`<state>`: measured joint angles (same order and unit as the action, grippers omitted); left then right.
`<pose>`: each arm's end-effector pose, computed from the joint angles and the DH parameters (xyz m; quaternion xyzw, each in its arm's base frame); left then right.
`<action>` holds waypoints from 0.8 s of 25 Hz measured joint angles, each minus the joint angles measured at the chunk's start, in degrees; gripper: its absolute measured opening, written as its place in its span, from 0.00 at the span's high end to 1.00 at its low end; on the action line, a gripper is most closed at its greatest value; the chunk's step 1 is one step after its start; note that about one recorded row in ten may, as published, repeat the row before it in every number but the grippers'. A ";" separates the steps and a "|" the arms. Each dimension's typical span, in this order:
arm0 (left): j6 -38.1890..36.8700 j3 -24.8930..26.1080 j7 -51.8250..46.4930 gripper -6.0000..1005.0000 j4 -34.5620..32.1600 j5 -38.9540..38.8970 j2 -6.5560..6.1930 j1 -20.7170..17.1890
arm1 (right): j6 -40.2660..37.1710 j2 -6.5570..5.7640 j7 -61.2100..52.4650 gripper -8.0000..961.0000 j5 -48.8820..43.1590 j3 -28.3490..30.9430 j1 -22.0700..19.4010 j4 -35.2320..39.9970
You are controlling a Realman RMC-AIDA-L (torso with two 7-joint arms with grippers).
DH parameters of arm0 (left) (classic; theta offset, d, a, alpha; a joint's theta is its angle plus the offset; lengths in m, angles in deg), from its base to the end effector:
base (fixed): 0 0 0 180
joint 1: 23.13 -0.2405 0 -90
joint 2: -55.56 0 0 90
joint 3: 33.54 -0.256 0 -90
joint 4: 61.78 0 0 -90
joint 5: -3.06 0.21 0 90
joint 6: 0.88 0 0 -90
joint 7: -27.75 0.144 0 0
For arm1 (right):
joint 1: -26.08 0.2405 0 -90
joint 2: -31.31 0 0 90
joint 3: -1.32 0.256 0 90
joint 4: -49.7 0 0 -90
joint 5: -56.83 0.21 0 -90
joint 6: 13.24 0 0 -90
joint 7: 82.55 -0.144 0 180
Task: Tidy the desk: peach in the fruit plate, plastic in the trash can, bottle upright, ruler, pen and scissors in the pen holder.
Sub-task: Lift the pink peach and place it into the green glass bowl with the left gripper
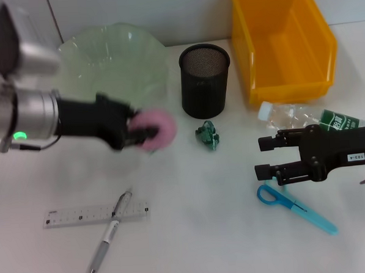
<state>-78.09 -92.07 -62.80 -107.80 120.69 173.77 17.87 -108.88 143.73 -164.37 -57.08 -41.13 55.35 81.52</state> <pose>-0.1846 0.3921 -0.0163 -0.9801 -0.1135 -0.1072 0.1224 0.2841 0.3118 0.0227 -0.9384 0.2498 0.2287 0.0685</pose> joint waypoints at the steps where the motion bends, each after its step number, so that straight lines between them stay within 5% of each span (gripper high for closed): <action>1: 0.00 0.00 0.00 0.60 0.00 0.00 0.00 0.00 | 0.00 0.00 0.00 0.18 0.00 0.00 0.00 0.00; 5: 1.82 7.84 5.77 0.62 3.32 -13.30 0.26 -1.25 | 0.02 -0.01 -0.01 0.18 0.00 -0.11 0.14 0.09; 11: 10.88 8.93 15.16 0.67 12.02 -27.56 0.38 -1.50 | -0.12 -0.02 0.00 0.18 0.00 -0.07 0.16 0.17; 13: 20.60 8.58 27.89 0.69 20.02 -40.34 0.78 -0.16 | -0.14 -0.01 0.00 0.18 0.00 -0.08 0.17 0.21; 20: 34.09 8.48 49.54 0.74 32.50 -51.79 0.98 6.15 | -0.18 0.05 0.39 0.18 0.00 -0.09 0.18 0.14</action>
<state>-44.00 -83.60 -13.26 -75.30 68.90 174.74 24.02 -109.05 143.78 -163.98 -57.07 -41.22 55.53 81.66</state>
